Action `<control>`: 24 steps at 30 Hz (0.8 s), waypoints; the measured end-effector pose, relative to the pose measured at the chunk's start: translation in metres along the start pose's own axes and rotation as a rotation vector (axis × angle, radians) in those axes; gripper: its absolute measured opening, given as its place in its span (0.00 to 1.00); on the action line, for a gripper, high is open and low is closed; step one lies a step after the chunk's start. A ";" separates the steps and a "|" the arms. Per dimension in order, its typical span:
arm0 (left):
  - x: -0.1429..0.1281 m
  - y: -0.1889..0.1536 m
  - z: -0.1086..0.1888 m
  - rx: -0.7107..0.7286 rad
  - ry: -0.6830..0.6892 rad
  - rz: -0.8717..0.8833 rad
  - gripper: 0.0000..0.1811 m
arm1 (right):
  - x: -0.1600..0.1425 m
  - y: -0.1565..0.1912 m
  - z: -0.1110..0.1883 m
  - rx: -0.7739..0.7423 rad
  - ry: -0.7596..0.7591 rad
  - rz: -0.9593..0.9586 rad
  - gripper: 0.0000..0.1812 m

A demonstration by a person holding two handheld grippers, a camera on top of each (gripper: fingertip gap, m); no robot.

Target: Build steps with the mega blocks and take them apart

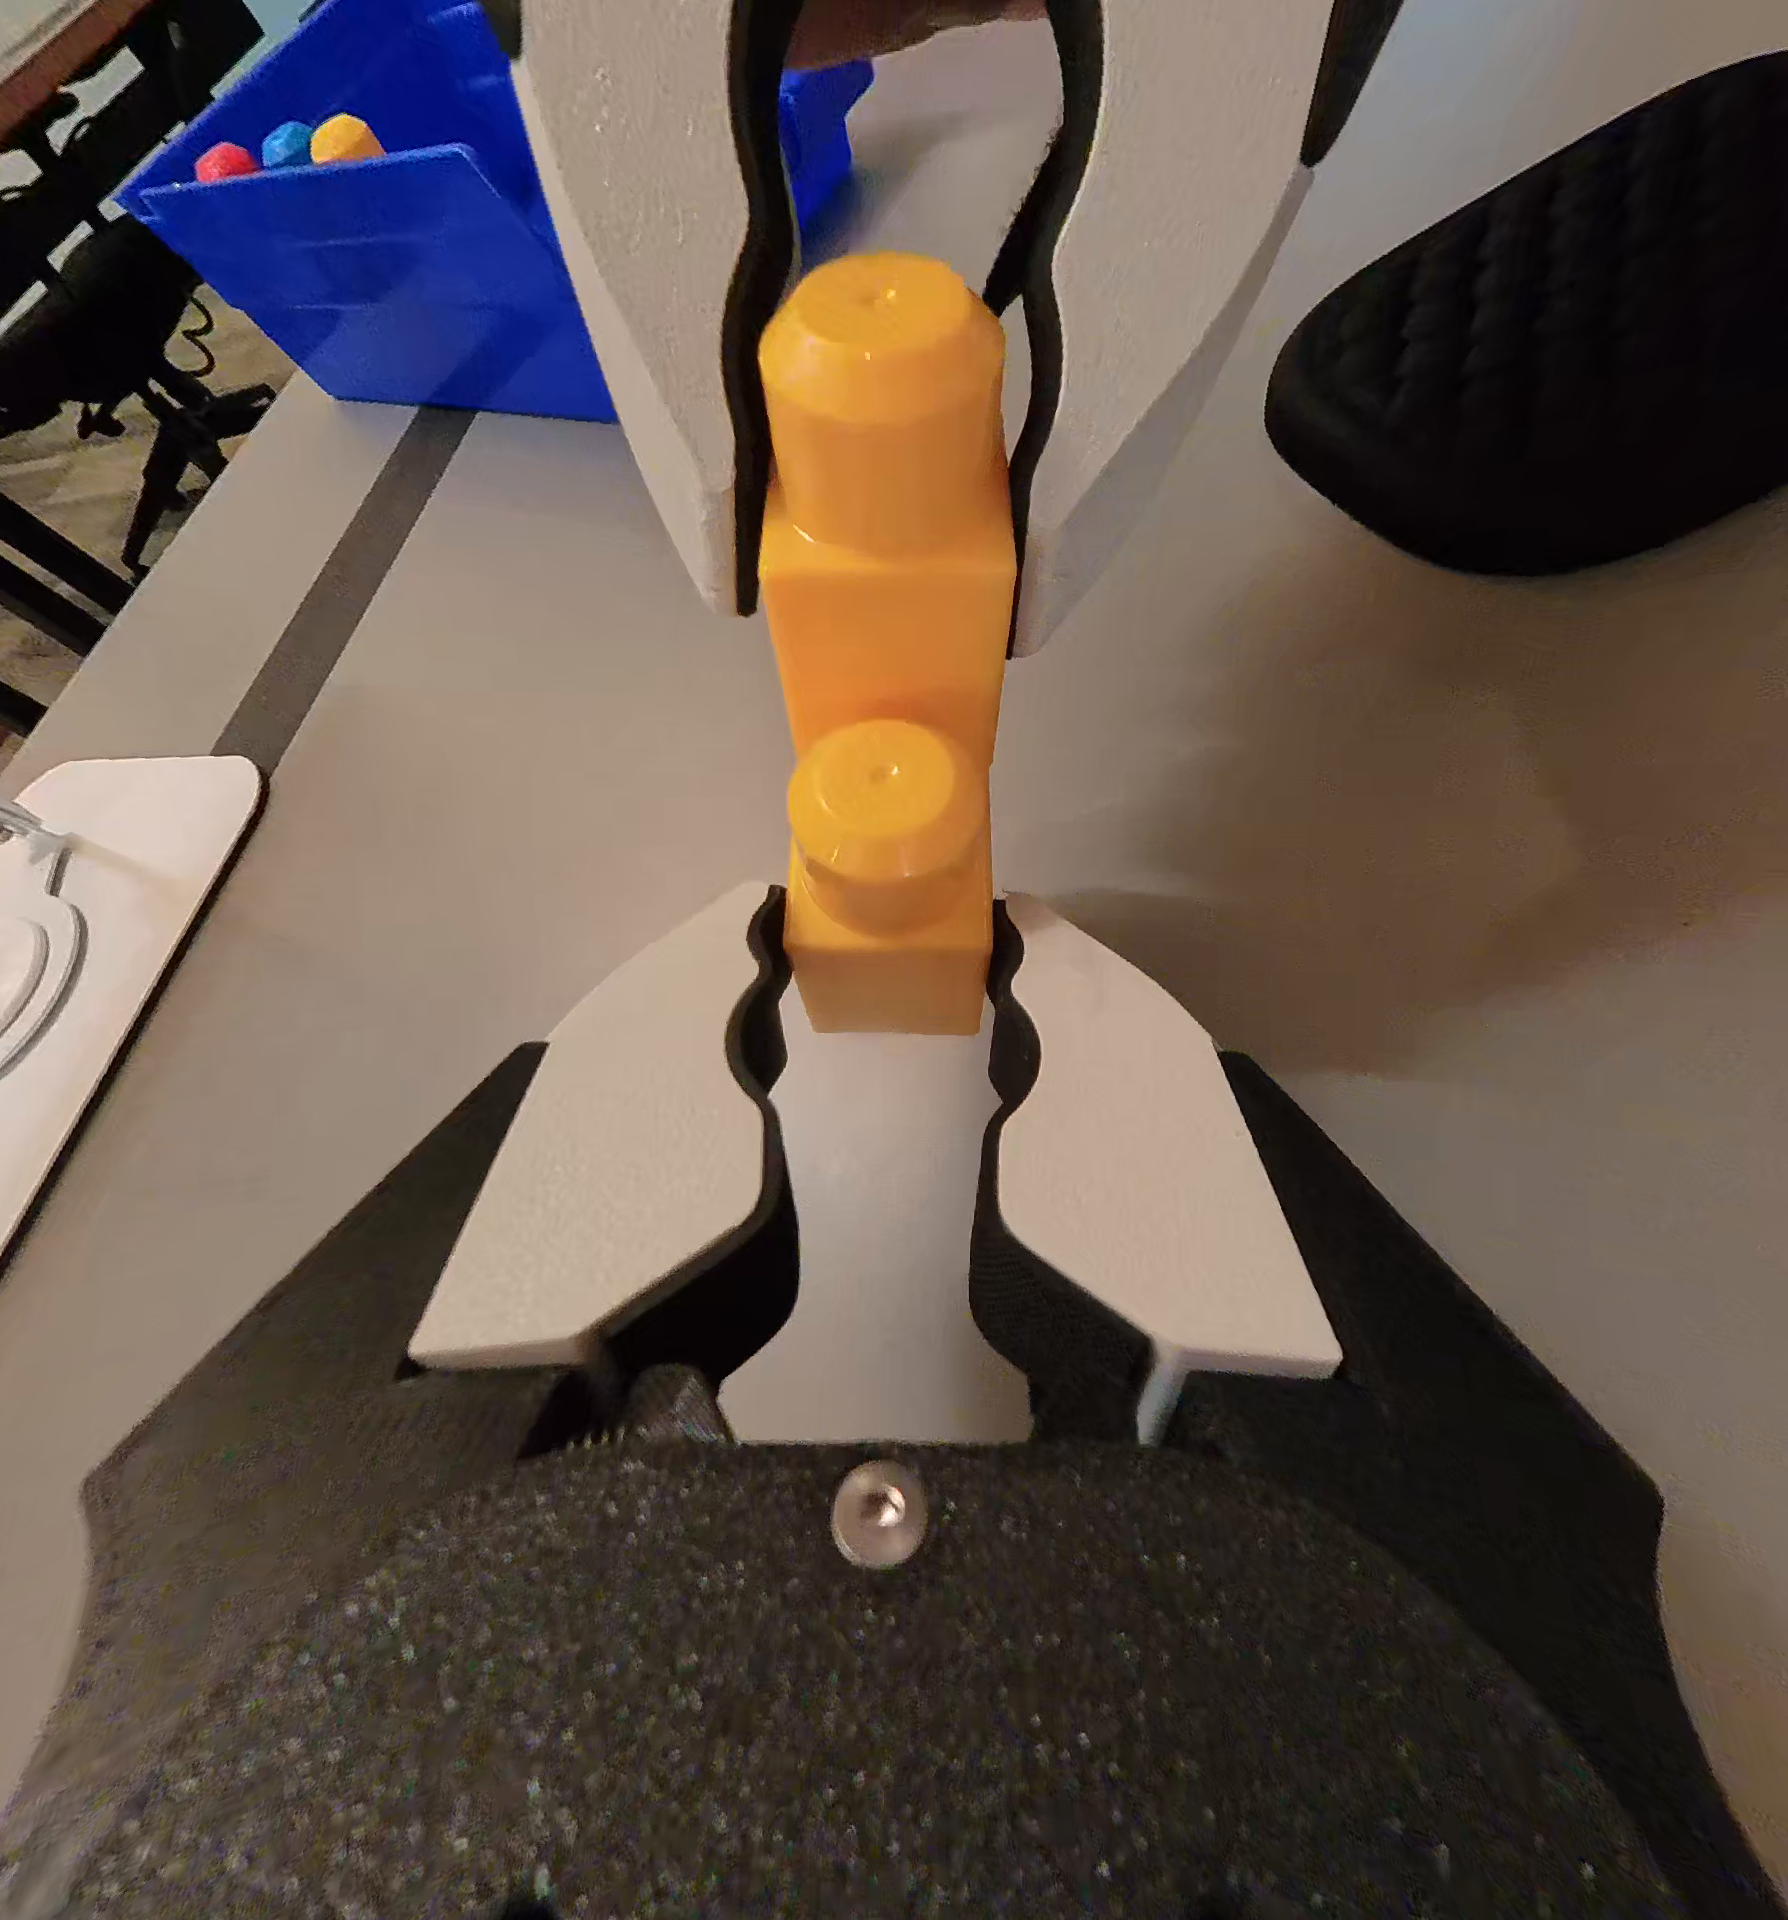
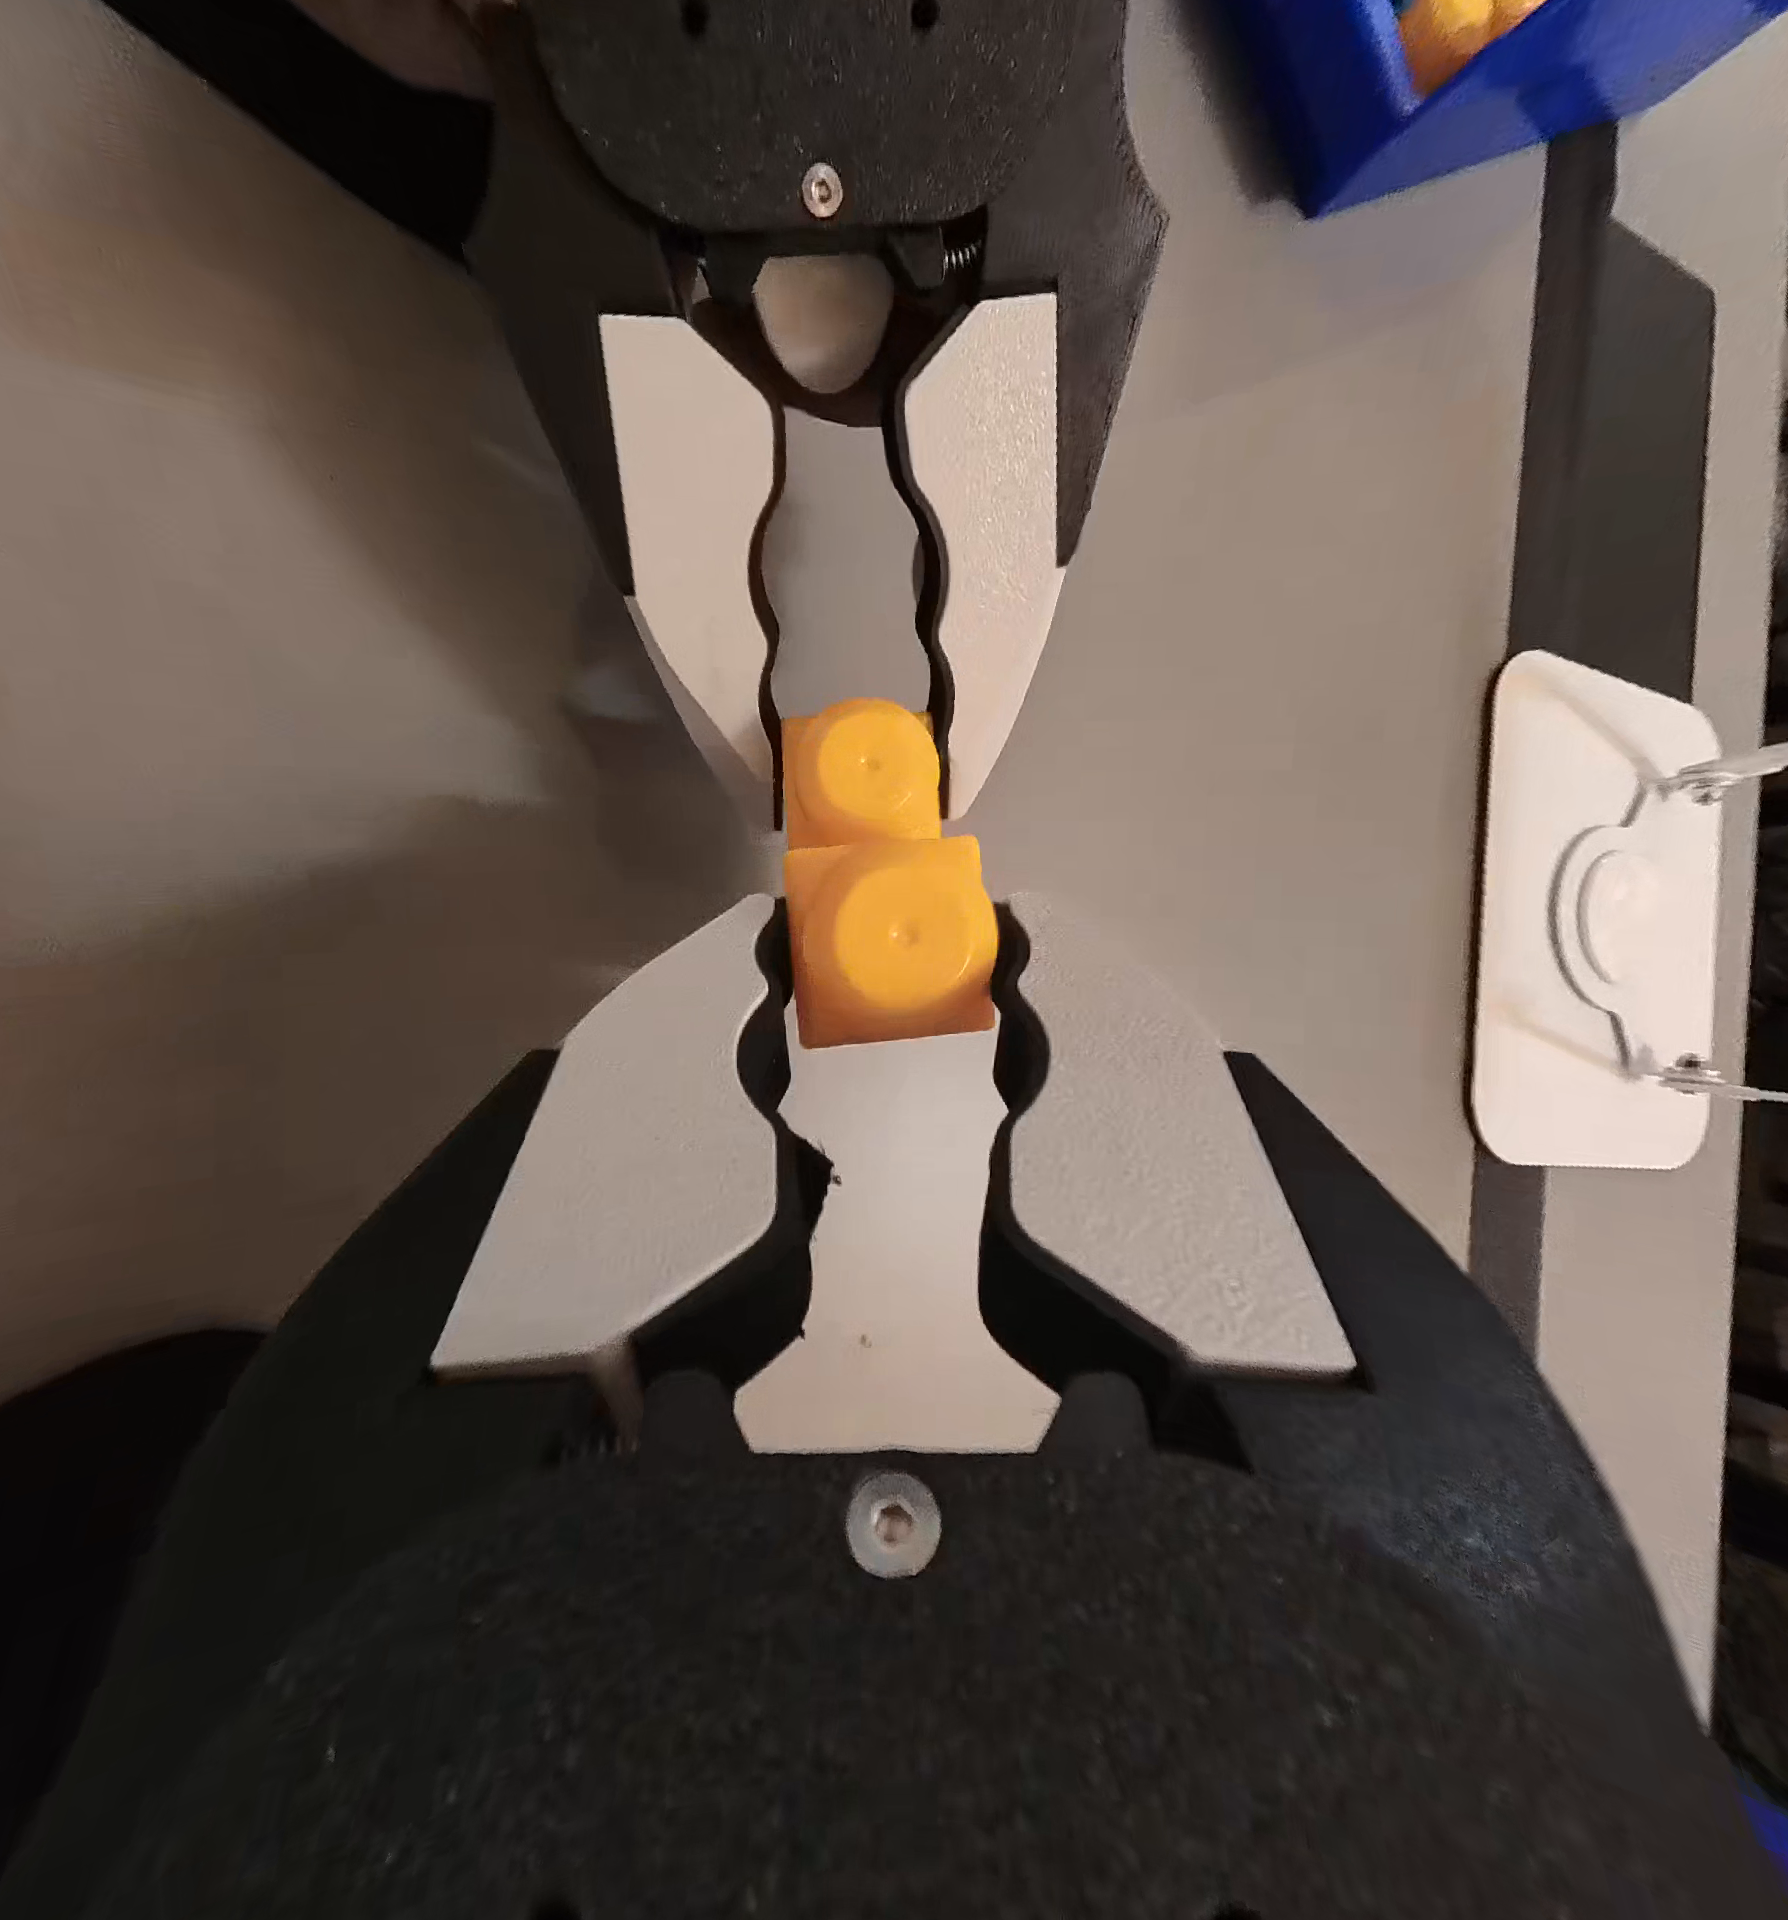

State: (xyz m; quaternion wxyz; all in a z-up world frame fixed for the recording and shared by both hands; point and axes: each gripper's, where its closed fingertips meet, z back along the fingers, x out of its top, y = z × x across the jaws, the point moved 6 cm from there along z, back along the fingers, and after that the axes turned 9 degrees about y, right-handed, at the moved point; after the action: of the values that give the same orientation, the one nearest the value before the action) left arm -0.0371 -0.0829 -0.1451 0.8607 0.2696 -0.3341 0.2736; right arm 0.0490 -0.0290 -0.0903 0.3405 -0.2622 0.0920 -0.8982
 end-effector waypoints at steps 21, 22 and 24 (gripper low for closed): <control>-0.013 0.067 0.046 0.284 -0.329 0.377 0.00 | -0.225 -0.164 0.168 -0.383 0.095 -0.718 0.20; -0.015 0.067 0.045 0.289 -0.325 0.377 0.00 | -0.242 -0.169 0.166 -0.372 0.116 -0.745 0.20; -0.018 0.068 0.042 0.299 -0.304 0.364 0.00 | -0.271 -0.175 0.154 -0.328 0.149 -0.777 0.20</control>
State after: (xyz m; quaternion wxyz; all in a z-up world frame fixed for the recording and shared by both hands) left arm -0.1101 -0.0670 -0.1126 0.6882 0.3671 -0.4581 0.4263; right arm 0.2035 0.2831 -0.0103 -0.0771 -0.2626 0.1524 -0.9497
